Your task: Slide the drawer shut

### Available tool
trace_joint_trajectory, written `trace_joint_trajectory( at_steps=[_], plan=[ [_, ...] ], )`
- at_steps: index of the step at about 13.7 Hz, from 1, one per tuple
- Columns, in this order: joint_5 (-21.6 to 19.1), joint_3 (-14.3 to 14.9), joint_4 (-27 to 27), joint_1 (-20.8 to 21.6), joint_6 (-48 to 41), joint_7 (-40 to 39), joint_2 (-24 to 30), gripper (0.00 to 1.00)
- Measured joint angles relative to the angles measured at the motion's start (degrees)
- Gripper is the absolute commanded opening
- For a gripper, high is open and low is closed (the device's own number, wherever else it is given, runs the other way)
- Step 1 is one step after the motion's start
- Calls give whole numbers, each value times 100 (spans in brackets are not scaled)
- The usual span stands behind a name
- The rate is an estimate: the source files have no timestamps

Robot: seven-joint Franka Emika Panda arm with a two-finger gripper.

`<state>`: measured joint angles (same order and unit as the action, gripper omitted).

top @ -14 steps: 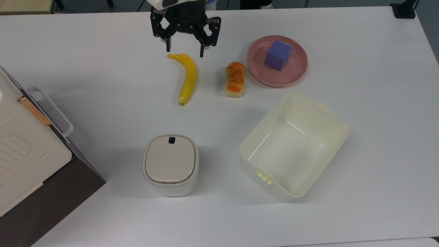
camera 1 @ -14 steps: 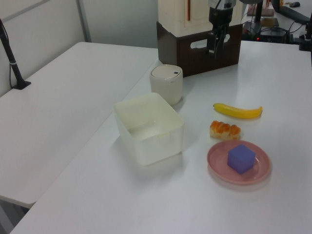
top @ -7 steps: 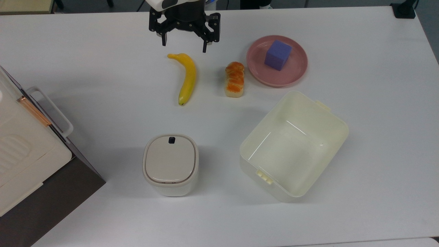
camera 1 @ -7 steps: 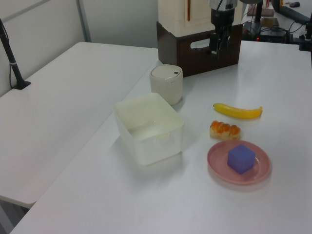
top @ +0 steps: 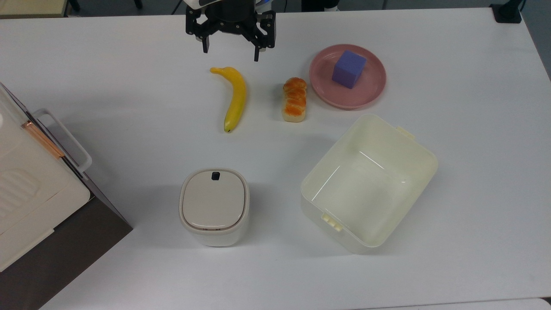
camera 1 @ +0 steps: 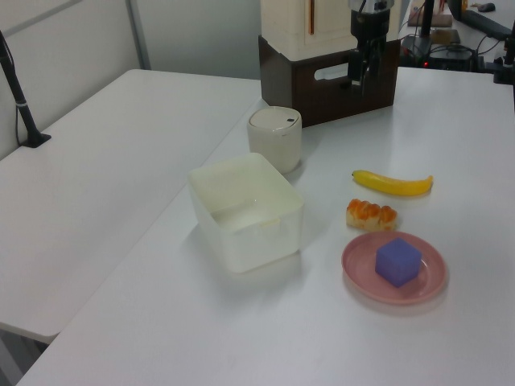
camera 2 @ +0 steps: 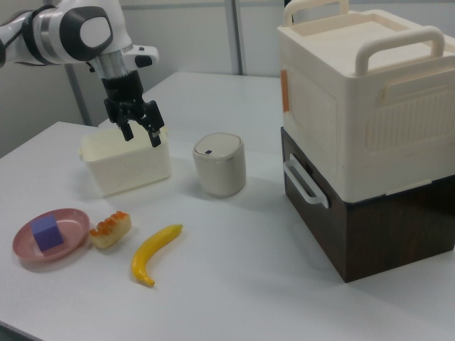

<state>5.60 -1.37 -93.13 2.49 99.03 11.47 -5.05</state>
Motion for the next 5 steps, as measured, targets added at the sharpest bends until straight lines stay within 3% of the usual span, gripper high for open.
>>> trace_joint_trajectory(
  at_steps=[5],
  plan=[
    [-31, 5, 2, -13, 0, -362, 4, 100]
  ],
)
